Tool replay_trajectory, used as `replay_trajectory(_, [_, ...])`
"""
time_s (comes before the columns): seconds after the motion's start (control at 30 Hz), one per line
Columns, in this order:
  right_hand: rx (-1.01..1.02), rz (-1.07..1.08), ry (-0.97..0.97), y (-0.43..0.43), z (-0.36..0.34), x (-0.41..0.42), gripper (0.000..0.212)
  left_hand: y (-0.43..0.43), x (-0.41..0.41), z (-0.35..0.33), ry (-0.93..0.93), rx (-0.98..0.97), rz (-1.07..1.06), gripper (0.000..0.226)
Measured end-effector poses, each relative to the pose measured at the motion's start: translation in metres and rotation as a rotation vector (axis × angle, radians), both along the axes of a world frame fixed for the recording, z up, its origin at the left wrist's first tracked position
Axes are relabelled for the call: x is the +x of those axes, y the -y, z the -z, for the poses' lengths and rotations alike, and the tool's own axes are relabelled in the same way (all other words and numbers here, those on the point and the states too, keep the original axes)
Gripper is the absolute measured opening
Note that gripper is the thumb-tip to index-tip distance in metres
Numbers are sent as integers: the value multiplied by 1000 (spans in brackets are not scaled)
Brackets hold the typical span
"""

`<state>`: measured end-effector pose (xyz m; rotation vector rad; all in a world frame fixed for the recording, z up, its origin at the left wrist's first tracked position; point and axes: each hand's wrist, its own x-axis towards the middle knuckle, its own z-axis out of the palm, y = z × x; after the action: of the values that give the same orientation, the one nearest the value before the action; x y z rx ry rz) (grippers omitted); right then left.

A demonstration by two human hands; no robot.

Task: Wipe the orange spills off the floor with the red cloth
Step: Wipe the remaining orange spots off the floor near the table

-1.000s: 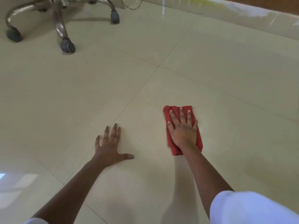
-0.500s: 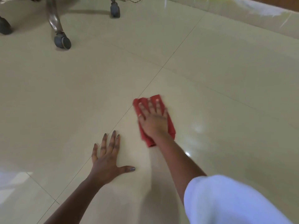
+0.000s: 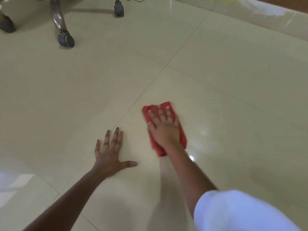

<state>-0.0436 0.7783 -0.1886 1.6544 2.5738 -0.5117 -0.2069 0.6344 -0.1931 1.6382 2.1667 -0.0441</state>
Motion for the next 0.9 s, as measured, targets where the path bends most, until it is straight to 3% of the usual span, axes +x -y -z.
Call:
replay_trajectory(0.13, [28,-164,8,72,1,0,54,1,-3,-3,15,-17,-10,138])
replay_trajectory(0.23, [55,-120,7,103,5,36,57,0,-5,-6,-11,-7,-17,134])
replay_trajectory(0.37, [93,66,52,130,7,99,53,-1,11,-15,-4,-31,39,139])
replay_trajectory(0.47, [77,197,97,137,4,147,53,1,61,-15,45,-30,280,145])
replay_trajectory(0.63, [70,505,130,138,3,243,60,-6,159,-5,124,16,546,136])
replay_trajectory(0.77, [-11,656,204,136,-2,313,57,-9,180,0,68,37,565,137])
replay_trajectory(0.9, [96,789,172,135,2,293,56,-10,189,-6,79,-2,516,141])
